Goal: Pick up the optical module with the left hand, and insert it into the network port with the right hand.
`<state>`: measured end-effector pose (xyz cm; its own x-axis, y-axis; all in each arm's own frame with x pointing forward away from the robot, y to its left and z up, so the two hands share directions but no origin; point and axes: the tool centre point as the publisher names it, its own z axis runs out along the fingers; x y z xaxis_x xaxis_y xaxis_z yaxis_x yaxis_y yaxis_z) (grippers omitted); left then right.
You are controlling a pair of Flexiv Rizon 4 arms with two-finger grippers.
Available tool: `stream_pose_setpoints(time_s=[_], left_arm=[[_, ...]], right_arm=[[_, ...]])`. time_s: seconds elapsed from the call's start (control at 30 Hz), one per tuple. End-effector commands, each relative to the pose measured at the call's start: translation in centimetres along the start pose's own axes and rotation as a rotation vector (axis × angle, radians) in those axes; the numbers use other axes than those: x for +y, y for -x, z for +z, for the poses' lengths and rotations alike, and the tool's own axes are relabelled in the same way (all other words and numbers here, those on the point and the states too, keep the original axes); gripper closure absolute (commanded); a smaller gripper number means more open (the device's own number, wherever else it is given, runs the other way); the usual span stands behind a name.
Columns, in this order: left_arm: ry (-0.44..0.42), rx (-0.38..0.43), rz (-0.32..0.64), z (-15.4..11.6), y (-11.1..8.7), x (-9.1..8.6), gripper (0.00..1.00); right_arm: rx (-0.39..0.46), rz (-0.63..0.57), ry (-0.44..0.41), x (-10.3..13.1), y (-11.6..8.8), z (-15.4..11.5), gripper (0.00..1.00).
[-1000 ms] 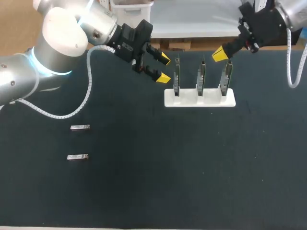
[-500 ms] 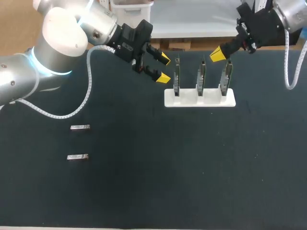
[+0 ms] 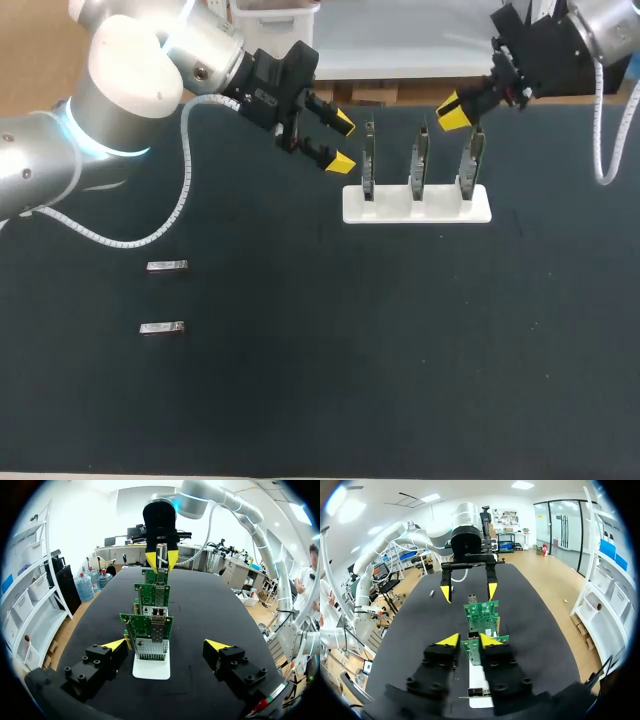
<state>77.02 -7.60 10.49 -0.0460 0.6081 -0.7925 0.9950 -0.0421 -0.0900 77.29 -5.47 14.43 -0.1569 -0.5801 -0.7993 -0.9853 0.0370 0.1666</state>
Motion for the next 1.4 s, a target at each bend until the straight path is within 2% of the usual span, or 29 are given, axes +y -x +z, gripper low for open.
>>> stream_pose_setpoints(time_s=[0.03, 1.03, 1.17, 1.4], left_arm=[[0.001, 0.003, -0.002, 0.0, 0.0, 0.0, 0.00], [0.007, 0.005, 0.001, 0.0, 0.0, 0.0, 0.00], [0.031, 0.038, 0.011, -0.9, -0.1, -0.3, 0.00], [0.124, 0.136, 0.030, -4.4, -1.2, -1.9, 0.00]], right_arm=[[0.001, 0.000, -0.005, 0.2, 0.0, 0.1, 0.00], [0.001, 0.000, -0.005, 0.2, 0.0, 0.1, 0.00], [0.001, 0.000, -0.005, 0.2, 0.0, 0.1, 0.00], [0.001, 0.000, -0.005, 0.2, 0.0, 0.1, 0.00]])
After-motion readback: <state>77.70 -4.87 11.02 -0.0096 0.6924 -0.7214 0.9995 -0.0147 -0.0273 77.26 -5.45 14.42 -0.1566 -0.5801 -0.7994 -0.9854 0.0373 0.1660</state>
